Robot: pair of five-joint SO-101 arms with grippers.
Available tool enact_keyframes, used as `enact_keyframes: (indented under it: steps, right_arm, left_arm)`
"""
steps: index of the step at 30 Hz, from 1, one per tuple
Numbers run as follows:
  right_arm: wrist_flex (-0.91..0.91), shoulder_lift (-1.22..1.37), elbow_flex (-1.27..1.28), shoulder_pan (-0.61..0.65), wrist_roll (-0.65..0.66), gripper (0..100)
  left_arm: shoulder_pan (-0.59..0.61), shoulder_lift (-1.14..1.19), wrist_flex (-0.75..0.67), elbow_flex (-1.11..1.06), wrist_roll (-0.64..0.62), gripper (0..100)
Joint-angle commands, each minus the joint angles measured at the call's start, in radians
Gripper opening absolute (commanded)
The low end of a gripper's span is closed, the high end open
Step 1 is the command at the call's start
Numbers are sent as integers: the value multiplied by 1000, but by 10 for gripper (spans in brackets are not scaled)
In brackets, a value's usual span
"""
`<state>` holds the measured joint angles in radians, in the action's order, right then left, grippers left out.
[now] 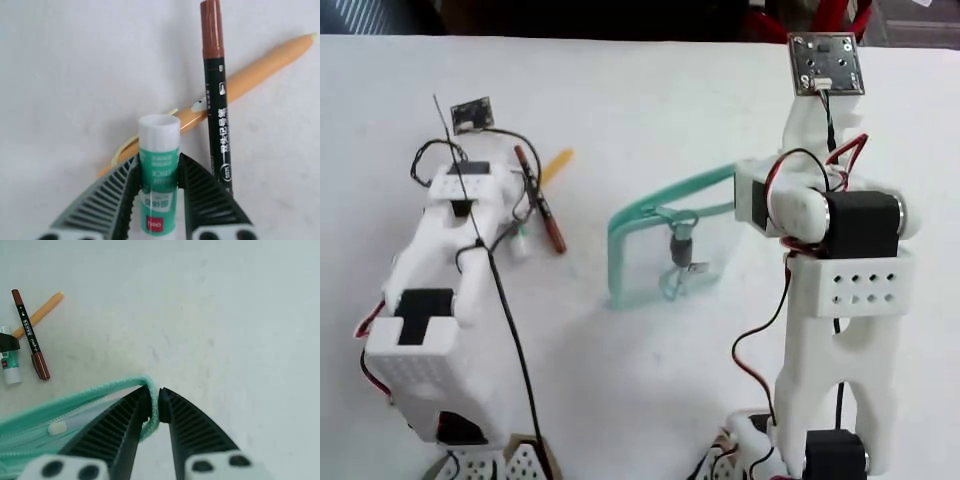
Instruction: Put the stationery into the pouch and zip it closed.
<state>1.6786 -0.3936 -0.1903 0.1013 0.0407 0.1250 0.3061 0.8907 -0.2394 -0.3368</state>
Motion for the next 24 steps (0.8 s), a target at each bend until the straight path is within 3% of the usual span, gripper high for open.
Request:
enact_keyframes:
  steps: [1, 7, 11, 14, 18, 24]
  right_arm:
    - [-2, 8, 6, 16, -8, 19]
    - [-2, 8, 5, 16, -8, 19]
    - [-2, 8, 5, 16, -8, 19]
    - [-2, 8, 5, 13, -8, 19]
    - [-2, 8, 5, 10, -8, 19]
    - [4, 8, 5, 8, -8, 19]
  left_arm:
    - [-25, -71, 92, 80, 6, 27]
    - [-128, -357, 316, 175, 8, 27]
    - [-214, -651, 371, 196, 12, 28]
    - [-280, -885, 345, 189, 18, 31]
    - [-429, -1129, 227, 187, 117, 31]
    - [-704, -1227, -9, 117, 187, 31]
